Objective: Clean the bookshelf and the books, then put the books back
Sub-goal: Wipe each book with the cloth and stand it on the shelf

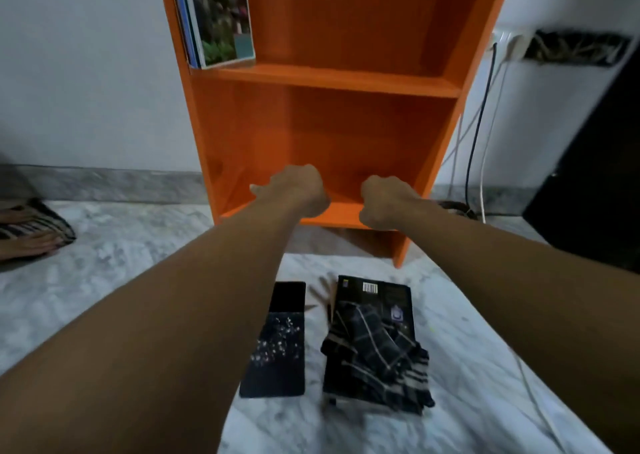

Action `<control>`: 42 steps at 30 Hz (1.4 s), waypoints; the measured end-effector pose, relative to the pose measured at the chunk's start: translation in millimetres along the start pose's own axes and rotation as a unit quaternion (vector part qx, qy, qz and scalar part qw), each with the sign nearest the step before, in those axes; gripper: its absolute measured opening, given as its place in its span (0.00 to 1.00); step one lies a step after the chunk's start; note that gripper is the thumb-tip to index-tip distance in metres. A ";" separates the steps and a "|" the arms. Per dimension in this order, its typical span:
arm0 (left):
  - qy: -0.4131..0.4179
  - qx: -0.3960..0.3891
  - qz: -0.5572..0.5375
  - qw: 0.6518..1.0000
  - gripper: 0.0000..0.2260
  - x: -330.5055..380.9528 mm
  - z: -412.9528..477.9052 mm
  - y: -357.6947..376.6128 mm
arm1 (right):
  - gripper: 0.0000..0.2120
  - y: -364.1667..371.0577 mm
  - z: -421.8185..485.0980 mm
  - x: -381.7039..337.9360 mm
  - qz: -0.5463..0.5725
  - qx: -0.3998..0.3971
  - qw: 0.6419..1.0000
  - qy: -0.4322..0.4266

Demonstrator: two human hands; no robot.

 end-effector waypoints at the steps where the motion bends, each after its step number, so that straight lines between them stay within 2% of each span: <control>1: 0.002 -0.002 -0.003 1.000 0.13 3.3 1.0 6.4 | 0.06 10.3 0.2 4.8 -0.009 -0.011 1.000 -0.019; 3: 0.016 -0.025 0.000 1.000 0.12 10.4 4.1 26.5 | 0.05 41.2 -5.4 14.5 -0.017 -0.062 0.997 -0.042; 5: 0.019 -0.052 -0.013 0.998 0.11 14.9 6.3 56.4 | 0.11 85.0 -9.1 24.2 0.005 -0.138 0.989 -0.050; 6: 0.014 -0.076 -0.021 0.997 0.13 14.9 6.4 74.1 | 0.18 109.4 -13.7 27.8 0.035 -0.178 0.982 -0.052; 8: -0.010 -0.113 -0.031 0.993 0.14 12.4 5.7 108.0 | 0.38 162.4 -27.9 36.8 0.076 -0.255 0.963 -0.050; 9: -0.020 -0.123 -0.033 0.992 0.12 10.0 5.6 121.5 | 0.47 184.3 -40.5 39.7 0.057 -0.285 0.956 -0.049; 10: -0.024 -0.133 -0.044 0.990 0.12 8.3 8.1 138.5 | 0.50 203.2 -54.1 43.1 0.022 -0.295 0.954 -0.050; 11: -0.024 -0.143 -0.054 0.988 0.13 6.7 10.0 157.5 | 0.50 215.2 -67.9 45.5 -0.011 -0.274 0.960 -0.064; 13: -0.031 -0.160 -0.055 0.985 0.17 2.9 9.4 190.7 | 0.44 220.1 -89.4 46.3 -0.020 -0.182 0.978 -0.104; 15: -0.053 -0.157 -0.086 0.982 0.13 2.4 7.6 213.0 | 0.38 219.1 -91.8 50.3 0.020 -0.121 0.984 -0.130; 17: -0.068 -0.145 -0.110 0.981 0.09 3.3 7.1 224.2 | 0.32 213.0 -87.6 54.1 0.066 -0.102 0.982 -0.144; 19: -0.069 -0.134 -0.113 0.982 0.09 3.8 9.4 228.9 | 0.25 203.0 -79.3 62.6 0.135 -0.058 0.982 -0.119; 22: -0.072 -0.114 -0.105 0.985 0.10 1.4 9.4 233.0 | 0.23 190.8 -58.7 91.0 0.217 0.006 0.976 -0.003; 25: -0.083 -0.097 -0.093 0.987 0.07 0.1 5.6 234.9 | 0.28 200.7 -44.5 112.3 0.214 -0.012 0.973 0.087; 28: -0.132 -0.111 -0.154 0.973 0.08 0.3 4.9 234.7 | 0.31 218.5 -43.5 105.5 0.161 -0.037 0.983 0.083; 31: -0.192 -0.161 -0.301 0.920 0.14 -0.7 4.8 238.0 | 0.27 226.5 -42.5 97.2 0.178 -0.020 0.981 0.076; 34: -0.223 -0.208 -0.423 0.853 0.10 5.6 -3.6 240.6 | 0.27 230.5 -44.8 96.7 0.205 -0.010 0.976 0.070; 38: -0.199 -0.224 -0.498 0.814 0.11 10.2 -5.8 244.8 | 0.36 233.7 -57.6 109.3 0.116 -0.050 0.989 0.078; 40: -0.192 -0.223 -0.523 0.799 0.09 8.2 -6.9 243.4 | 0.39 233.7 -66.1 114.7 0.128 -0.086 0.986 0.062; 42: -0.183 -0.244 -0.521 0.797 0.09 5.2 -12.4 241.6 | 0.41 232.8 -75.8 116.1 0.143 -0.085 0.986 0.015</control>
Point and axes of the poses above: each hand's wrist, its own z-axis towards the middle knuckle, its own y-axis out of the palm, x = y × z, the point moved 3 cm from there along z, towards the middle knuckle
